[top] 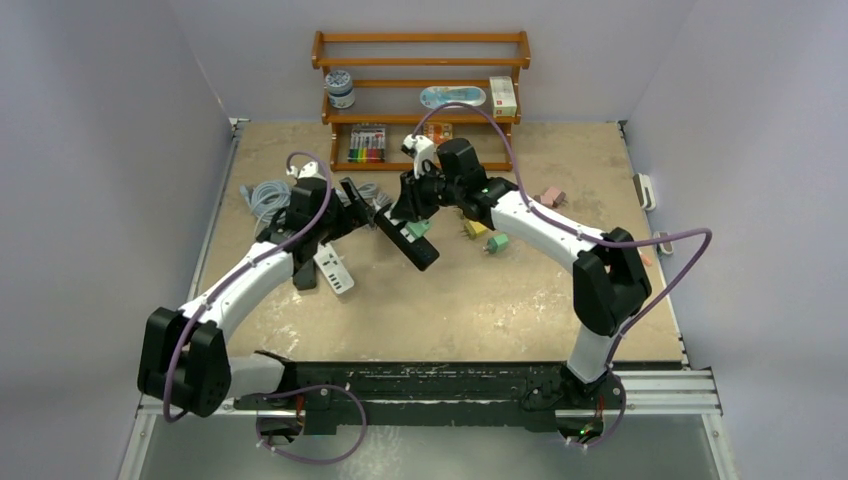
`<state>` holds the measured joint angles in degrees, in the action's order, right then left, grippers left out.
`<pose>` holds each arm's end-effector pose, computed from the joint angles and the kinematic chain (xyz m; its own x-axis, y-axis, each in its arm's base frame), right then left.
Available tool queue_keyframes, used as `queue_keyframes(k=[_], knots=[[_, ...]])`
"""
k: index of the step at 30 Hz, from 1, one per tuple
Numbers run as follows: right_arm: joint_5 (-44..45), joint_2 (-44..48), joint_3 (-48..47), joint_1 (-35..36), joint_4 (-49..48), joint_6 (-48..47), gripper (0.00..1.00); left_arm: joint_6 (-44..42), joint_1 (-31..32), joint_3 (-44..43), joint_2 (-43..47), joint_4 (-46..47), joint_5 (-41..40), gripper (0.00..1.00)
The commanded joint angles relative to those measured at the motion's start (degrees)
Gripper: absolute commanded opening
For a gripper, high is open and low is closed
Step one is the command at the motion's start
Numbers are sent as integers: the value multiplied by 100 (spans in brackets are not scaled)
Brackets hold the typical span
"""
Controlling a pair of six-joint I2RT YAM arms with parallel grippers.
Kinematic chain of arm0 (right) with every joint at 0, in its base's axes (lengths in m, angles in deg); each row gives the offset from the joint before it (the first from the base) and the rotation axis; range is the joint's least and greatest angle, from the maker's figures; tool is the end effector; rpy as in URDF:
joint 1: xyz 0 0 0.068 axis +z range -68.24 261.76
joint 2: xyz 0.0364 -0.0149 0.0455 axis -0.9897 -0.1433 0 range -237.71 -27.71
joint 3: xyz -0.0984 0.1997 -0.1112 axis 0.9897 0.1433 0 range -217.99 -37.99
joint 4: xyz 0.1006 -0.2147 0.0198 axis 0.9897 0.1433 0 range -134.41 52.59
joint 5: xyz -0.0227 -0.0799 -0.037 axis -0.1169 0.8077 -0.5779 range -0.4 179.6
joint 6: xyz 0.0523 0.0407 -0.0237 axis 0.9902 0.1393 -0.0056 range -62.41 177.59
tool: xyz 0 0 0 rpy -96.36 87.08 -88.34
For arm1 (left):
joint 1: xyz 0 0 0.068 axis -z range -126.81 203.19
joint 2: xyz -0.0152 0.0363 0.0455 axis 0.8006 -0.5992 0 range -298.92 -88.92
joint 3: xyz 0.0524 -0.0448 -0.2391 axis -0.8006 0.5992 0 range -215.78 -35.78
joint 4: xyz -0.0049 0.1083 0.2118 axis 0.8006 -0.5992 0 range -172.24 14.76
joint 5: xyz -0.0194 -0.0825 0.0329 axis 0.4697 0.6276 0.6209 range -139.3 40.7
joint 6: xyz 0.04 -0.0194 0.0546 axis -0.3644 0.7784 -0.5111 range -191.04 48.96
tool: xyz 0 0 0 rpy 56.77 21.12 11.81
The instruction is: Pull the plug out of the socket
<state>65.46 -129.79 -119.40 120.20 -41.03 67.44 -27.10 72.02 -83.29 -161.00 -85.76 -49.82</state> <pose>0.3083 0.2748 0.2744 -0.4616 -0.1672 -0.8712 -0.7926 0.5187 0.3204 0.2640 -0.0894 0.2286 -0.6110 -0.5247 -0.5928 -0.1501 0.8120 -0.5640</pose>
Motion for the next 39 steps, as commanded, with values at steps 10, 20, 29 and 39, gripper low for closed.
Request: queue_keyframes(k=[10,20,29,39], knots=[[-1048,145,54,-49,-1446,888,0,254,389,-504,-104,176,-804,85],[-925,-128,-57,-103,-1238,927,0,639,387,-357,295,868,-52,85],[-930,-189,0,-231,-1299,1106,0,634,385,-212,281,1010,307,83],[-1219,-256,25,-596,-1546,1551,0,516,389,149,523,717,428,83]])
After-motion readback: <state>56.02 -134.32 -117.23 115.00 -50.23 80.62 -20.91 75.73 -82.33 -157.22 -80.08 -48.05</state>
